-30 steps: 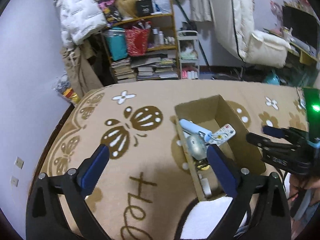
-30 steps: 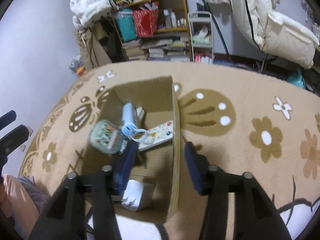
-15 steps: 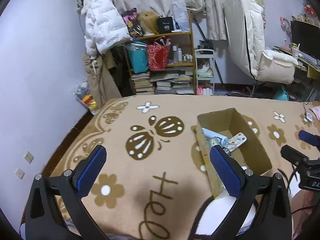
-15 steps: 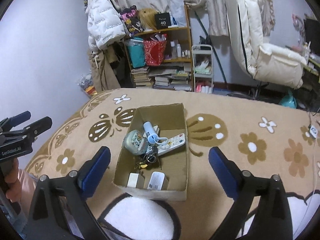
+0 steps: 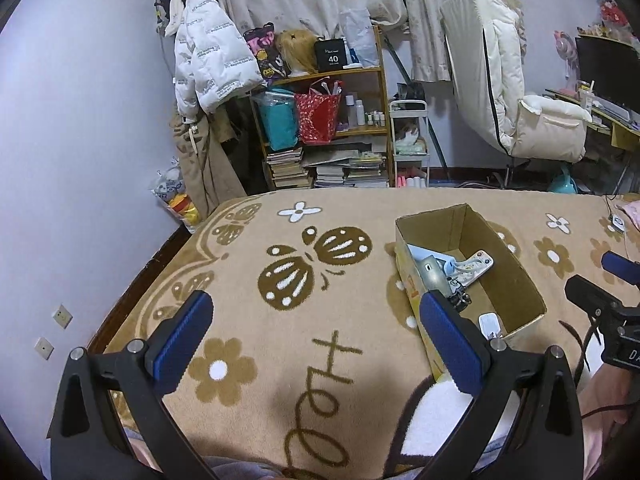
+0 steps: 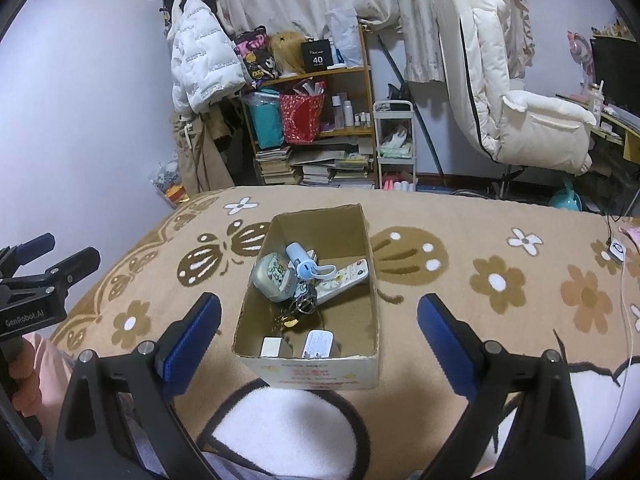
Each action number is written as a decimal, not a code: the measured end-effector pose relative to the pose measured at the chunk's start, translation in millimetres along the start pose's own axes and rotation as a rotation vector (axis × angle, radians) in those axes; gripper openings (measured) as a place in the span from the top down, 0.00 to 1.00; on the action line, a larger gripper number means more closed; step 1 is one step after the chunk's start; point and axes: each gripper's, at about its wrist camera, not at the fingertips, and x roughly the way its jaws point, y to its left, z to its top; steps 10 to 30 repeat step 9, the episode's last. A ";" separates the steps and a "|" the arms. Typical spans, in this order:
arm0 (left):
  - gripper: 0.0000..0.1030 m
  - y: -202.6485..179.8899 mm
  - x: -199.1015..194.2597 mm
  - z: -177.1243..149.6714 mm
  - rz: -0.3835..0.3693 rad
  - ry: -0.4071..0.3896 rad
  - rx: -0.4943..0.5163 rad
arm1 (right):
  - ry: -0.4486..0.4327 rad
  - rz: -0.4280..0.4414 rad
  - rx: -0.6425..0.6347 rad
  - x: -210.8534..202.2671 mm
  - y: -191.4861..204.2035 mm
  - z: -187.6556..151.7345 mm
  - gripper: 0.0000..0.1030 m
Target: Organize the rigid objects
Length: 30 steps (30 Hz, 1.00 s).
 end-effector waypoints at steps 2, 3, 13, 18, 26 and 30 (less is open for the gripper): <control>0.01 0.8 -0.1 -0.3 -0.006 0.001 -0.009 | 0.004 0.000 -0.008 1.1 1.1 -0.3 0.00; 0.01 1.2 -0.1 -0.2 -0.013 0.001 -0.014 | 0.007 0.000 -0.014 2.0 1.5 -0.5 0.00; 0.01 -0.6 0.5 -2.0 -0.012 0.007 -0.005 | 0.016 0.007 -0.018 3.6 2.7 -2.2 0.00; 0.01 -0.6 0.5 -2.0 -0.012 0.007 -0.005 | 0.016 0.007 -0.018 3.6 2.7 -2.2 0.00; 0.01 -0.6 0.5 -2.0 -0.012 0.007 -0.005 | 0.016 0.007 -0.018 3.6 2.7 -2.2 0.00; 0.01 -0.6 0.5 -2.0 -0.012 0.007 -0.005 | 0.016 0.007 -0.018 3.6 2.7 -2.2 0.00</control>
